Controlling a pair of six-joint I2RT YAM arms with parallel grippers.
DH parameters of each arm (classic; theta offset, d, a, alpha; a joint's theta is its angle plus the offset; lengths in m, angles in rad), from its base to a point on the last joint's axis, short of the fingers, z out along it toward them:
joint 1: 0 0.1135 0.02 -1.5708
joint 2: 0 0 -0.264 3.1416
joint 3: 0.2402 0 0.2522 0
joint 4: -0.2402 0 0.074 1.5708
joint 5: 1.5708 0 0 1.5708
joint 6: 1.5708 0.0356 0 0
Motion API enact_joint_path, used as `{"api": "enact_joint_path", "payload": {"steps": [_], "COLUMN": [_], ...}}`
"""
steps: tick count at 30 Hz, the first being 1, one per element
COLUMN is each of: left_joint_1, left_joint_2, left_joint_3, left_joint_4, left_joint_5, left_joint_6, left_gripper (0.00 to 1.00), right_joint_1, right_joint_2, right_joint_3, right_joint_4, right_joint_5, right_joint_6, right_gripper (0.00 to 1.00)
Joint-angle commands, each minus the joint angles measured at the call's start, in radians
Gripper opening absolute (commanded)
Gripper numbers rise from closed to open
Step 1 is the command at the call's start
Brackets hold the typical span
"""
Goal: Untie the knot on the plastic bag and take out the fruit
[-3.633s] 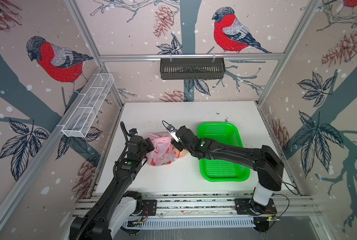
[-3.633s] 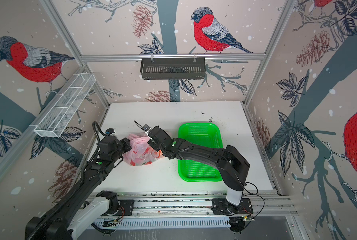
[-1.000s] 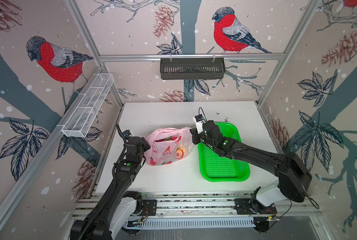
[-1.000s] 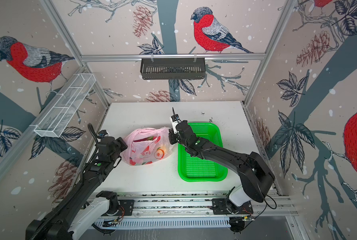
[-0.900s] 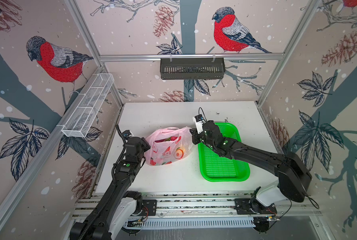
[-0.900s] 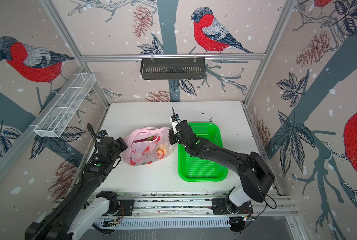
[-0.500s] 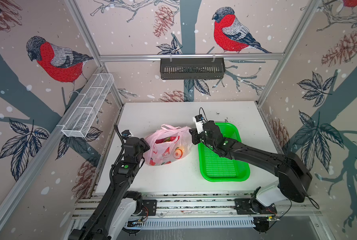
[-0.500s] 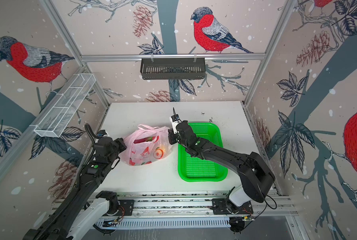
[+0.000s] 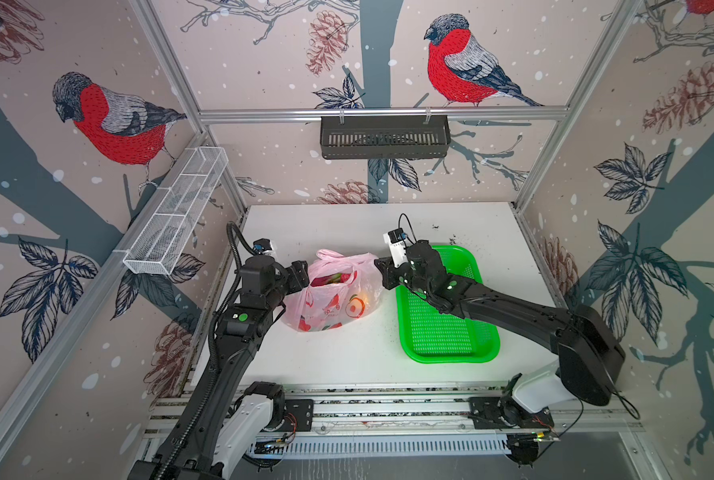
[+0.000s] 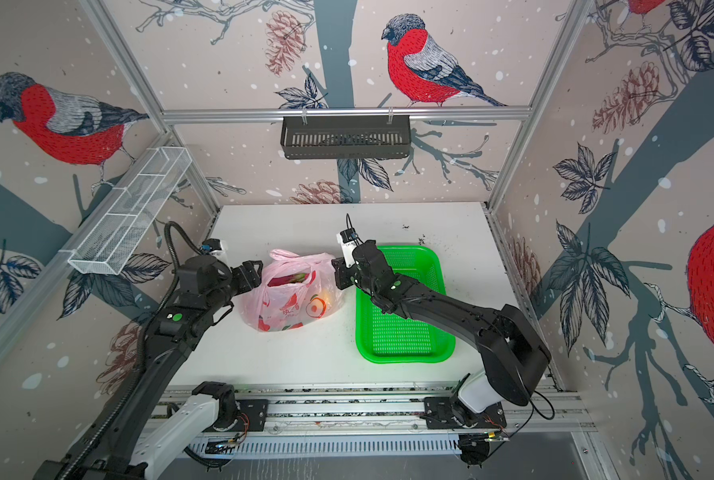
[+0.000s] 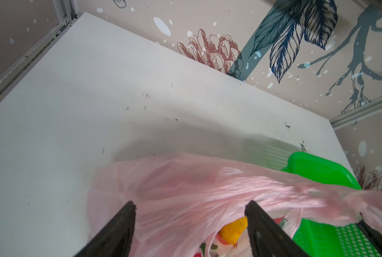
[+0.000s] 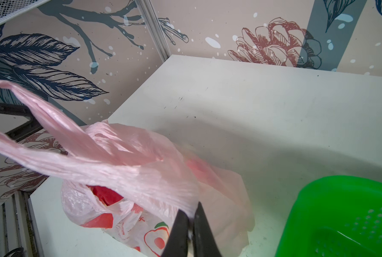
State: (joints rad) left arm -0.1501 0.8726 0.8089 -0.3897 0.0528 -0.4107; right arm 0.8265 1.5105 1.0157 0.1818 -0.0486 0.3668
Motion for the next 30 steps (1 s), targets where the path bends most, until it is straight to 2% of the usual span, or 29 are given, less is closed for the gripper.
{"api": "enact_joint_path", "payload": {"steps": [1,6,16,23,30], "left_joint_1": [-0.027,-0.15,-0.217,-0.334,-0.365], "left_joint_2": [0.03,0.103,0.242,0.375,0.459], "left_joint_3": [0.042,0.088,0.134,0.234,0.282], "left_joint_4": [-0.155,-0.185,-0.081,-0.082,-0.059], "left_joint_5": [0.024,-0.071,-0.089,-0.208,-0.362], "left_joint_6": [0.091,0.106,0.104,0.124,0.145], "left_gripper": [0.81,0.84,0.86,0.9,0.86], "right_joint_1": [-0.004,-0.01,-0.021,-0.03,-0.032], "right_joint_2": [0.002,-0.001,-0.023,-0.024,-0.034], "right_joint_3": [0.006,-0.004,-0.031,-0.039,-0.054], "right_joint_4": [0.044,0.058,0.075,0.094,0.121], "right_joint_5": [-0.036,-0.053,-0.068,-0.089,-0.115], "right_joint_6": [0.021,0.033,0.034,0.04,0.056], "right_gripper": [0.1,0.1,0.1,0.1,0.1]}}
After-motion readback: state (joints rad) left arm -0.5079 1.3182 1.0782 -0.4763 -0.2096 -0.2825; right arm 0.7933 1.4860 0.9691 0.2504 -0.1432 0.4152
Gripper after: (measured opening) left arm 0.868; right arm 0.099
